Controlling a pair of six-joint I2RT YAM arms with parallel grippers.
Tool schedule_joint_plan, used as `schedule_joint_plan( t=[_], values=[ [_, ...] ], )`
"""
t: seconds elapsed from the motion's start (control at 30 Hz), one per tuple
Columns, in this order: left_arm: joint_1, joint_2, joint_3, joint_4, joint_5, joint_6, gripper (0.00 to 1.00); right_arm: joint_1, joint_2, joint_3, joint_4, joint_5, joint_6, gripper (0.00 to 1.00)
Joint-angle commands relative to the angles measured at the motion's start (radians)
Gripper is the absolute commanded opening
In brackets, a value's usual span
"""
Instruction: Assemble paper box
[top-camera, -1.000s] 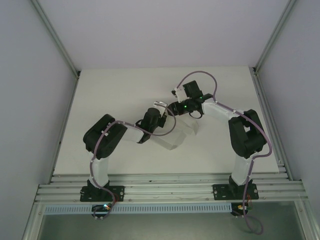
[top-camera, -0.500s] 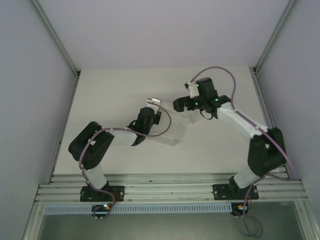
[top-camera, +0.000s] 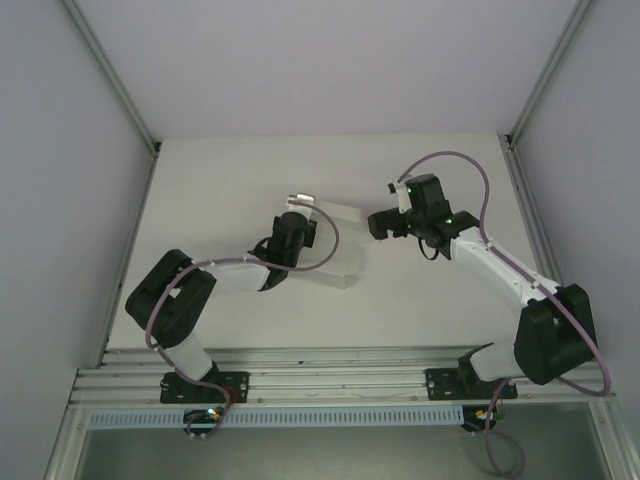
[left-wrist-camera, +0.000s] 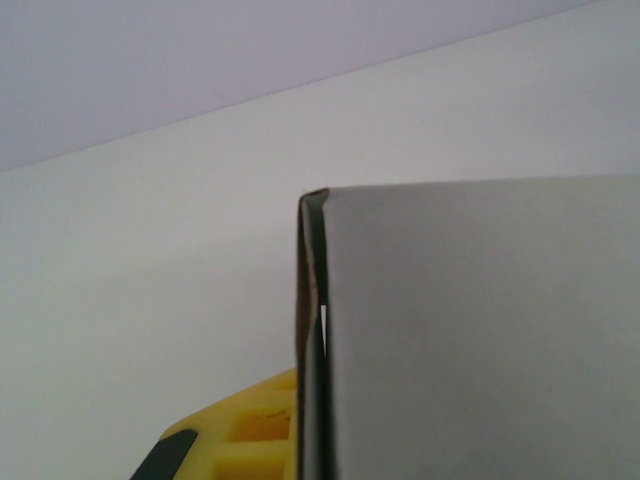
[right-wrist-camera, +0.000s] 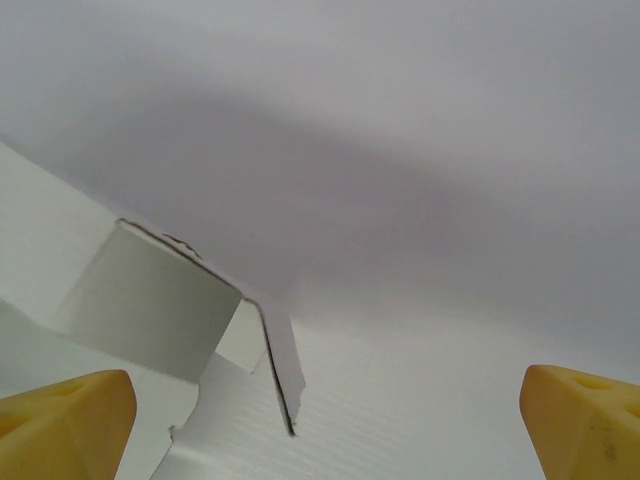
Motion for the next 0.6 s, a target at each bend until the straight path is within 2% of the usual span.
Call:
schedule_joint_plan(
  t=[0.0,0.17,0.33,0.5,0.57],
  values=[
    [0.005,-0.032,0.026,-0.018,0.026,-0.035,0.00,-0.001,0.065,0.013,0.052,-0.044,0.001,1.00],
    [0.006,-0.042,0.018,-0.004,0.075,-0.080,0.00,0.001,0.148,0.056,0.157,-0.164,0.070,1.00],
    [0.007,-0.051,0.021,0.009,0.136,-0.142,0.00,-0.001,0.173,0.001,0.399,-0.366,0.176,1.00],
    [0.013,-0.058,0.027,0.008,0.145,-0.173,0.00,0.001,0.156,-0.083,0.618,-0.404,0.295,1.00],
    [0.019,-0.065,0.023,0.011,0.157,-0.196,0.00,0.000,0.144,-0.089,0.615,-0.382,0.297,1.00]
  ],
)
